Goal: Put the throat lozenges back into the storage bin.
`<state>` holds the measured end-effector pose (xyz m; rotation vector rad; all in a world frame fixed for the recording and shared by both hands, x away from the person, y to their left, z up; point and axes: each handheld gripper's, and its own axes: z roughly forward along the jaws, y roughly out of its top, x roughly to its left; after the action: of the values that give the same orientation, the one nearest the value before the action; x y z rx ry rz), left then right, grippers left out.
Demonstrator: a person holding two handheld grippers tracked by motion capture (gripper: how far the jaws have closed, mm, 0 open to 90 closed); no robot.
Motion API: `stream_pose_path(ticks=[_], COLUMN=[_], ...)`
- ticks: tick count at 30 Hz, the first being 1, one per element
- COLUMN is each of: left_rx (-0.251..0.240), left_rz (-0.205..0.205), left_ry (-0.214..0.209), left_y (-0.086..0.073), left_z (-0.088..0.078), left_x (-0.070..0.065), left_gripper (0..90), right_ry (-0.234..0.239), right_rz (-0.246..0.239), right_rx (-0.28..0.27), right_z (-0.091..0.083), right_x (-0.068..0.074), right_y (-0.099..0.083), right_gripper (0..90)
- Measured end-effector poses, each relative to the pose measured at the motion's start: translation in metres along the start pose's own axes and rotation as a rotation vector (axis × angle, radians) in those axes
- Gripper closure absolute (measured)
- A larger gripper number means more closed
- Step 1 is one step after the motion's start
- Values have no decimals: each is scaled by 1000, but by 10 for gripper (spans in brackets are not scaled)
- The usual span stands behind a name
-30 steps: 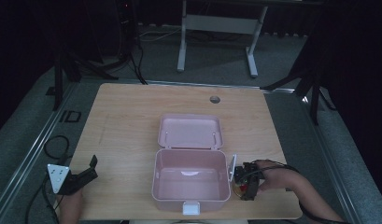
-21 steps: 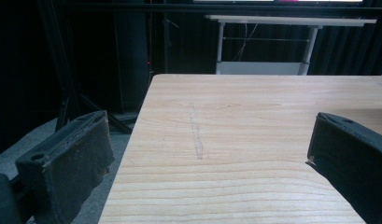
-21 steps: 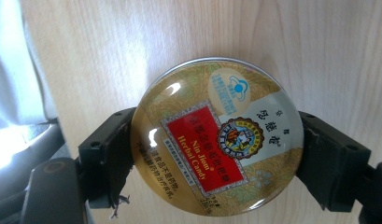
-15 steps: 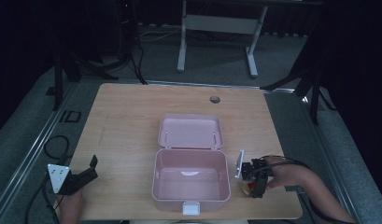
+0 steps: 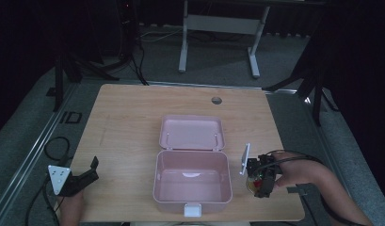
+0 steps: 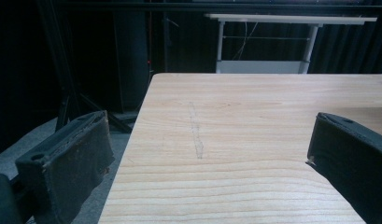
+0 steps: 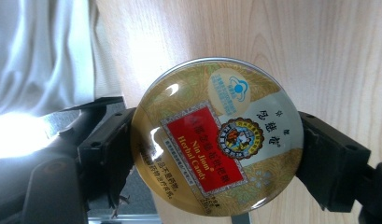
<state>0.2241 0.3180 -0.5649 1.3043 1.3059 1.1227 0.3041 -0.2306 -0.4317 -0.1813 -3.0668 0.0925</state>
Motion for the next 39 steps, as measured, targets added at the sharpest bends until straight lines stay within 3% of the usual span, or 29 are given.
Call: stream_pose_path(ticks=[10,21,29,39], left_rx=[-3,-1,-2,-3], left_rz=[-4,-8,-10,-12], left_ry=[0,-3,-7,-12], left_y=[0,0,0,0], left_z=[0,0,0,0], left_x=[0,1,1,2], left_gripper=[3,3,3,3], right_ry=[-42,-41,-35,-11], right_rz=[-22,-87,-165,-232], right_rx=[-23,-45,-60,-64], right_z=[-44,-69,-72,-51], right_x=[8,21,30,33], right_y=[19,52,87,115], right_gripper=[202,202,202,202])
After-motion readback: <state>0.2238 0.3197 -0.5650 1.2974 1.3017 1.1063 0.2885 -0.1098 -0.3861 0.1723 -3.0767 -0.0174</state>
